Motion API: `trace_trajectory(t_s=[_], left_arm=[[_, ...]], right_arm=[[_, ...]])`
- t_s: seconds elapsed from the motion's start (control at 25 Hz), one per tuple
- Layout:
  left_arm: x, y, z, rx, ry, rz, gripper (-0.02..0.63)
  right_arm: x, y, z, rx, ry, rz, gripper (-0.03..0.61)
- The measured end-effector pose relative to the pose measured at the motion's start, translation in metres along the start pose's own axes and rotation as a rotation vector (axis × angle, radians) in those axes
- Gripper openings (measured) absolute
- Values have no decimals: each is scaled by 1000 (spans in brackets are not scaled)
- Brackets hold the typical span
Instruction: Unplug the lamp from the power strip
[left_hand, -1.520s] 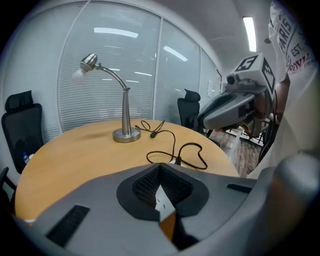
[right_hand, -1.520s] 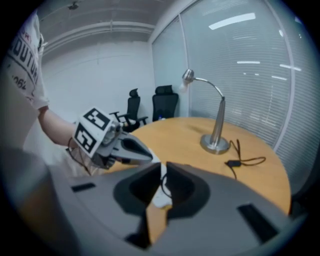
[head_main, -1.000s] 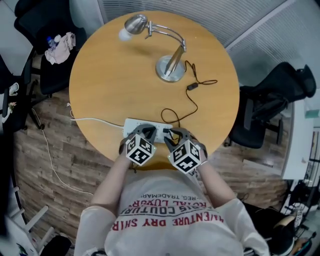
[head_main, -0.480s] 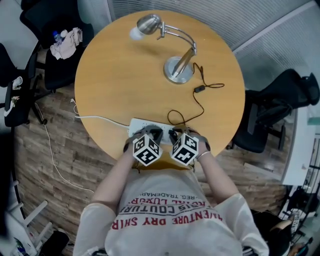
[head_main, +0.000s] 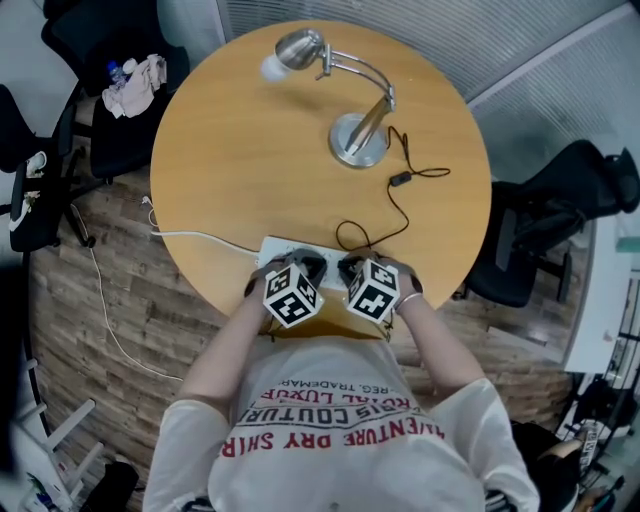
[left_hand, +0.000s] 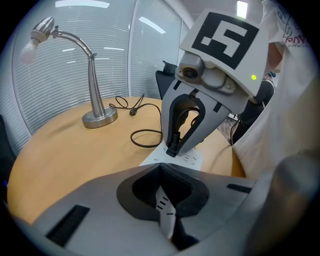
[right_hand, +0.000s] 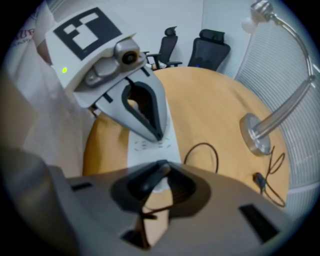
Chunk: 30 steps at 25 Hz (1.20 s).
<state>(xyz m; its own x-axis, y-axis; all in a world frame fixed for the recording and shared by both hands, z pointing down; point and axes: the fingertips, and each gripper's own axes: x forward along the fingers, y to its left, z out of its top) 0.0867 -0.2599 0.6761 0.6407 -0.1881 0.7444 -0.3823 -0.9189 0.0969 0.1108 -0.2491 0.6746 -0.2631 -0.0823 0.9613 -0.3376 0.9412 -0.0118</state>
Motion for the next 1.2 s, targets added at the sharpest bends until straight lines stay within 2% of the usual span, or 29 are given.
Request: trace_trajectory(t_s=[0.16, 0.44, 0.84, 1.2], left_arm=[[2, 1, 1, -41, 20, -25, 28], [2, 1, 1, -21, 4, 9, 28], [1, 0, 3, -4, -20, 6, 28], [4, -4, 2, 20, -1, -6, 28]], right_arm=[[-1, -1, -1, -12, 5, -17, 81], [-4, -2, -1, -28, 30, -40, 75], [-9, 1, -1, -19, 66, -43, 71], [-9, 10, -5, 4, 106, -48, 69]])
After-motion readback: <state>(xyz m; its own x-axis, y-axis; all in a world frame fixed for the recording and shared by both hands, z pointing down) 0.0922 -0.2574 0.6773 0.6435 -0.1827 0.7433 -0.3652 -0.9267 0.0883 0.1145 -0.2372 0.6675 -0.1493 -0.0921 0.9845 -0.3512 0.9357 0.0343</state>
